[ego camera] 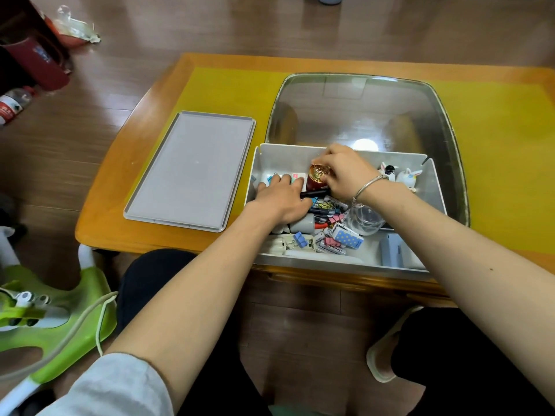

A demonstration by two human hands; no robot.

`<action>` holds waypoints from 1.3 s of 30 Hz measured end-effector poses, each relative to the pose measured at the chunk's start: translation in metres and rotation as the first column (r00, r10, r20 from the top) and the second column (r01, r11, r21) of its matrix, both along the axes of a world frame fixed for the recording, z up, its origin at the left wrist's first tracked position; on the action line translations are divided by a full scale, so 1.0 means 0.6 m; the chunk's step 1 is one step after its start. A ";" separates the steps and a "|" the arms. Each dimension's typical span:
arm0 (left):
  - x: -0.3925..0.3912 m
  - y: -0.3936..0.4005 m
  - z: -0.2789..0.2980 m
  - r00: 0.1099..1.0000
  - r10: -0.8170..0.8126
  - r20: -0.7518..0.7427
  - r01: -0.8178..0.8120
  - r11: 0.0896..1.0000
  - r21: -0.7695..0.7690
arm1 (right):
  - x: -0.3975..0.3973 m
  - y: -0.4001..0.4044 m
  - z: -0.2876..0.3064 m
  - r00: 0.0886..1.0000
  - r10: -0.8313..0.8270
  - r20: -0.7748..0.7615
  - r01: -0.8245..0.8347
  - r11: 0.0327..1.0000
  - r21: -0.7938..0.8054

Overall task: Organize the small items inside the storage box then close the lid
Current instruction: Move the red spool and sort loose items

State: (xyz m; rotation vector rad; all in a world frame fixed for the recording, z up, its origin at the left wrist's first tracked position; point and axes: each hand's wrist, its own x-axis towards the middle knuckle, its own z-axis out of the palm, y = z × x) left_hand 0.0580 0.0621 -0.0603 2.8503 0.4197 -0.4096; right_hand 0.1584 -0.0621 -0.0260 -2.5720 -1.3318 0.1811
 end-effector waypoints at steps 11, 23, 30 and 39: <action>0.015 0.011 -0.003 0.998 0.067 0.017 -0.065 0.993 -0.095 | 0.001 -0.004 0.001 0.998 0.059 -0.003 -0.058 0.997 0.047; 0.002 0.012 -0.010 0.998 0.051 0.026 -0.047 0.989 -0.140 | 0.011 0.001 -0.001 0.999 -0.003 0.043 0.003 1.000 0.017; -0.003 -0.001 -0.009 0.998 -0.028 0.057 0.036 0.989 -0.141 | 0.009 -0.001 0.005 1.000 0.002 -0.007 -0.002 1.000 -0.014; -0.011 0.000 -0.012 0.998 -0.046 0.038 0.050 0.992 -0.114 | 0.001 -0.001 0.004 0.999 -0.037 -0.009 0.037 0.999 0.005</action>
